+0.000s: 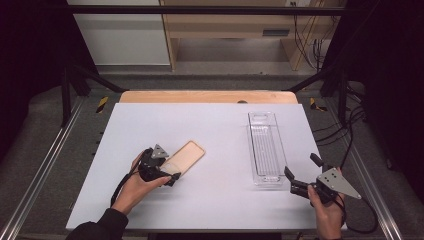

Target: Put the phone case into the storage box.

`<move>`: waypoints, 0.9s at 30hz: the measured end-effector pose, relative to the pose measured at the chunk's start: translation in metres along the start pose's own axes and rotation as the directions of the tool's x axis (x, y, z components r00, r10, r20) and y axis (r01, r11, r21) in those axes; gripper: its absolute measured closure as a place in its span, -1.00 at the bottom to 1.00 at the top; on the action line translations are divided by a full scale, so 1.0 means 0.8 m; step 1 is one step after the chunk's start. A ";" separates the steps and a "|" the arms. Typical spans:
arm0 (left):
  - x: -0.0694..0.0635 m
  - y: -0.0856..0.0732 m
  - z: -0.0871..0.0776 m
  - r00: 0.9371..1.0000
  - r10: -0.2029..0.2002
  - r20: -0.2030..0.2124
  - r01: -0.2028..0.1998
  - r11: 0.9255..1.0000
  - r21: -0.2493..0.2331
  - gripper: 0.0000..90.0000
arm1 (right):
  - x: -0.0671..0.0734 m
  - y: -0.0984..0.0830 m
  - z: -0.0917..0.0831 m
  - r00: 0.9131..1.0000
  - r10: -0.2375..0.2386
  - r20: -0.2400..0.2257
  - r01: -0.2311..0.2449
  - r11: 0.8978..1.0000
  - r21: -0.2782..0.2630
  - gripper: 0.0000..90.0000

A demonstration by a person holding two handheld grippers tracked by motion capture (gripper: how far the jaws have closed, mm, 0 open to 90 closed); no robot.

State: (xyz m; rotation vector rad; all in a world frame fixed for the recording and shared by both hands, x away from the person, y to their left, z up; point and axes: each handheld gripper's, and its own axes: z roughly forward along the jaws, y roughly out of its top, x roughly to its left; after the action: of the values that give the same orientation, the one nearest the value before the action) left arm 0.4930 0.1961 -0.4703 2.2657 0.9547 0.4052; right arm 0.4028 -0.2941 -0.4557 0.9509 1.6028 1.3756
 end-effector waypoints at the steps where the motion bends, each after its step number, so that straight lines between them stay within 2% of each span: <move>1: 0.000 -0.001 0.001 1.000 0.001 -0.004 -0.001 1.000 0.002 -0.90 | 0.000 0.000 0.000 1.000 -0.001 -0.001 0.001 1.000 0.000 -0.91; 5: -0.002 -0.001 0.003 1.000 0.005 0.000 -0.005 1.000 0.002 -0.90 | 0.000 0.000 0.000 1.000 -0.002 -0.001 0.002 1.000 0.002 -0.91; 11: 0.000 -0.001 0.006 1.000 -0.011 0.022 0.011 1.000 0.012 -0.90 | 0.001 0.000 0.001 1.000 -0.006 -0.007 0.006 1.000 0.003 -0.91; 13: 0.002 -0.001 0.006 1.000 -0.025 0.018 0.024 1.000 0.010 -0.90 | 0.002 0.000 0.001 1.000 -0.008 -0.008 0.008 1.000 0.004 -0.91; 14: 0.003 -0.001 0.007 0.999 -0.039 0.033 0.039 0.999 0.008 -0.89 | 0.003 0.000 0.002 1.000 -0.008 -0.008 0.008 1.000 0.004 -0.91; 17: 0.002 -0.001 0.010 0.998 -0.049 0.044 0.048 0.999 0.020 -0.89 | 0.003 0.000 0.002 1.000 -0.006 -0.010 0.006 1.000 0.006 -0.91; 19: 0.000 -0.002 0.013 0.999 -0.039 0.029 0.038 0.999 0.034 -0.88 | 0.004 0.001 0.002 1.000 -0.007 -0.010 0.007 1.000 0.005 -0.91; 25: -0.006 -0.004 0.015 0.999 -0.035 0.002 0.035 0.999 0.027 -0.89 | 0.005 0.001 0.003 1.000 -0.011 -0.013 0.011 1.000 0.006 -0.91; 27: -0.005 -0.007 0.012 0.999 -0.033 0.002 0.033 0.999 0.014 -0.79 | 0.005 0.001 0.003 1.000 -0.014 -0.011 0.014 1.000 0.007 -0.91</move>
State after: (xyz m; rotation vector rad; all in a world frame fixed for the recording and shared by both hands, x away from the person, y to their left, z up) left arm 0.4918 0.1916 -0.4808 2.2595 0.9956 0.3820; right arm 0.4034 -0.2897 -0.4554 0.9363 1.6201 1.3692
